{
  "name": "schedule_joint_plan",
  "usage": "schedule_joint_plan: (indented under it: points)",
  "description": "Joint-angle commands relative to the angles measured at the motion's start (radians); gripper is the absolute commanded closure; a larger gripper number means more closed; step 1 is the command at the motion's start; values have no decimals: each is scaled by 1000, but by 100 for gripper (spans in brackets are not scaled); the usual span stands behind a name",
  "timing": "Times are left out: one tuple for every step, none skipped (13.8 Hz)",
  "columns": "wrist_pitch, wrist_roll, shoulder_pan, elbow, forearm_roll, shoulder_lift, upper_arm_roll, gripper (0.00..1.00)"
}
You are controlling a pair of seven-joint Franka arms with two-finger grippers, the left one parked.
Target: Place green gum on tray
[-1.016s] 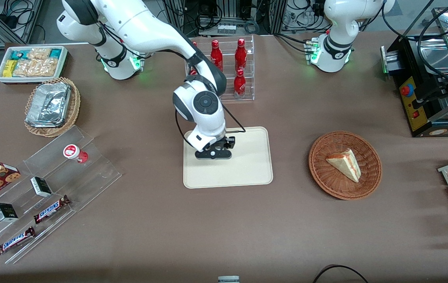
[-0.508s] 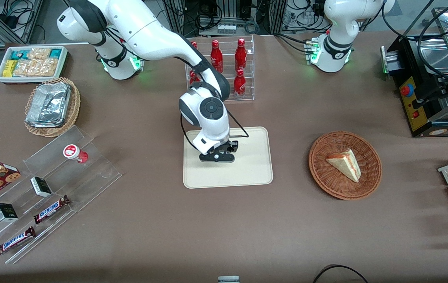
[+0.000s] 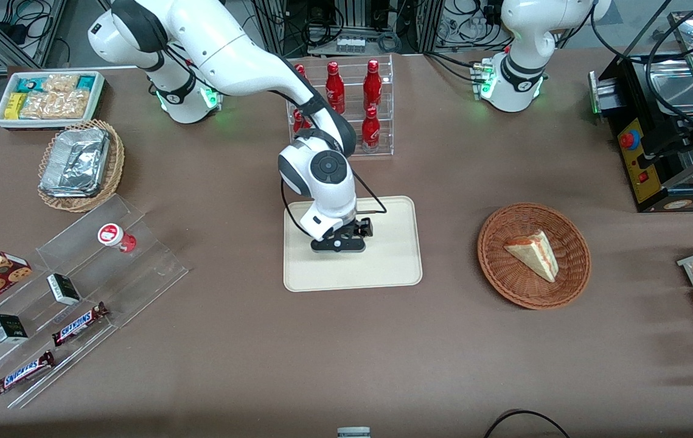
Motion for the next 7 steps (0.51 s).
schedule_joint_plan:
  points:
    - [2,-47,10,19,-16,9,-11,0]
    - [-1,-62,7,18,-17,7,-11,0]
    - [-13,-79,-1,12,-16,-14,-11,0]
    - [-46,-82,-6,10,-16,-35,-11,0]
    - [-76,-90,-9,10,-16,-63,-11,0]
    - [-114,-102,-9,10,-16,-87,-14,0]
    - [-157,-119,-10,12,-17,-104,-21,0]
